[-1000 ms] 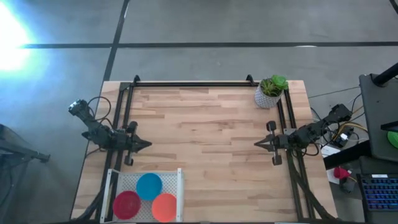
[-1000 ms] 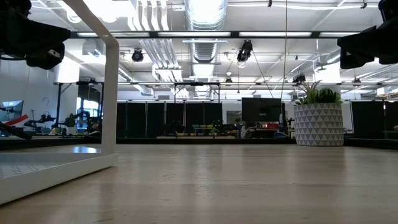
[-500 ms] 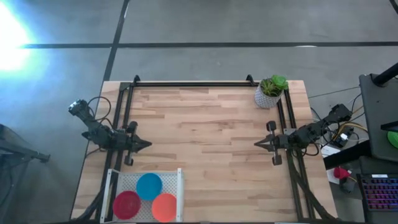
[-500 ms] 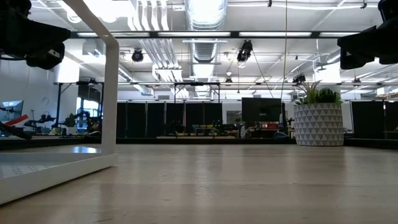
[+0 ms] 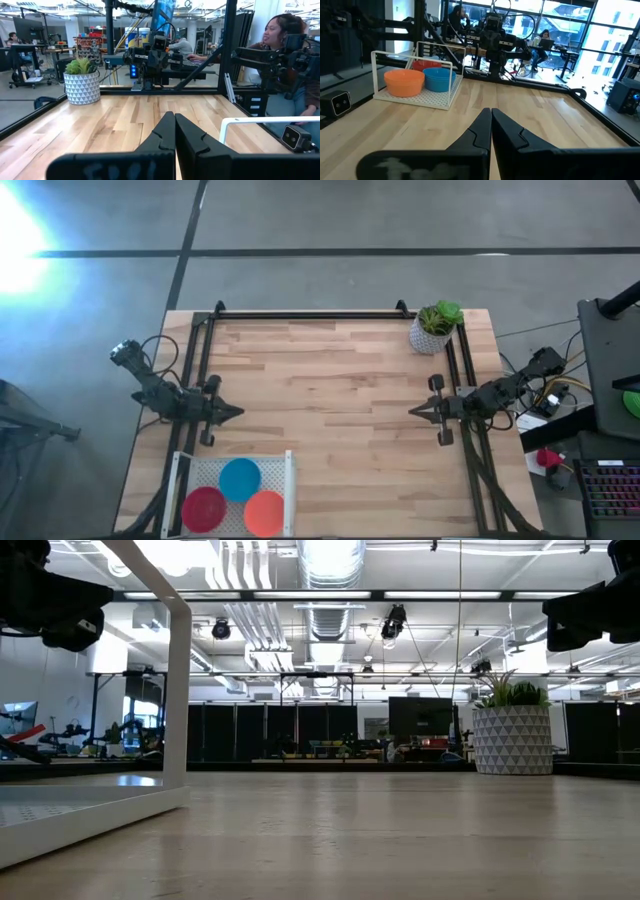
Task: Pick & Place Mini bowls
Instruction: Return to Home Position
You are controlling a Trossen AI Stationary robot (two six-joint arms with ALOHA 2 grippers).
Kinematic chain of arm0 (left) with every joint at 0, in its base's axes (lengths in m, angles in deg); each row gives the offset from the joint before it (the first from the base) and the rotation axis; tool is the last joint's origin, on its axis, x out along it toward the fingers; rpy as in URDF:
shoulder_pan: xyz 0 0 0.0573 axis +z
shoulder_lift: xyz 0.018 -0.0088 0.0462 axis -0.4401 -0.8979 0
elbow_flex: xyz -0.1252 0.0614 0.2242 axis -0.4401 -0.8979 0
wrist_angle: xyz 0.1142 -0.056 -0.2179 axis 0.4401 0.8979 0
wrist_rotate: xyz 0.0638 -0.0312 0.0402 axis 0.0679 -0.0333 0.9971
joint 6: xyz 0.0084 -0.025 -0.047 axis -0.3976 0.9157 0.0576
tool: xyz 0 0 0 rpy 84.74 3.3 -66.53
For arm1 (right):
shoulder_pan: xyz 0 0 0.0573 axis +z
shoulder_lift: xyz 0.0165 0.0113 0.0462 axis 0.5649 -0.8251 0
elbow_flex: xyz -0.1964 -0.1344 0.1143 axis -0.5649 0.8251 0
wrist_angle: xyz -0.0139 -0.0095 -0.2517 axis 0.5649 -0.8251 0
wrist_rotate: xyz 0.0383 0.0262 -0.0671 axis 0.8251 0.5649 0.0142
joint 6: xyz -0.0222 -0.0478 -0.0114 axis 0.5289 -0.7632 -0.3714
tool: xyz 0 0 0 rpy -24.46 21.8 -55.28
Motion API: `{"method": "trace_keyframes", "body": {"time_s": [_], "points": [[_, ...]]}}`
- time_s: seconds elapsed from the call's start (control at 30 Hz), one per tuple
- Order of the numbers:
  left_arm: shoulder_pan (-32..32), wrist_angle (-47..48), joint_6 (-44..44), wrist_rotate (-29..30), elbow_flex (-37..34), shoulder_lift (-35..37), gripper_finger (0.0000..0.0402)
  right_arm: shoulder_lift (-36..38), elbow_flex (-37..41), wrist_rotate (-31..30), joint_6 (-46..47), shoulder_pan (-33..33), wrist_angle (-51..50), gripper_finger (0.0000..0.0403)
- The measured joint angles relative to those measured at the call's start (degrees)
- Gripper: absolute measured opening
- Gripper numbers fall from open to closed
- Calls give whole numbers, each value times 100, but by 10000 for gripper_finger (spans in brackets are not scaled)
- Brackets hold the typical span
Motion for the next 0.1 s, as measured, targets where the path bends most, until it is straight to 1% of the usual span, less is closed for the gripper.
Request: {"method": "trace_keyframes", "body": {"time_s": [0.1], "points": [[-2,-2,0,0,0,0,0,0,0,-1,0,0,-1,8]]}}
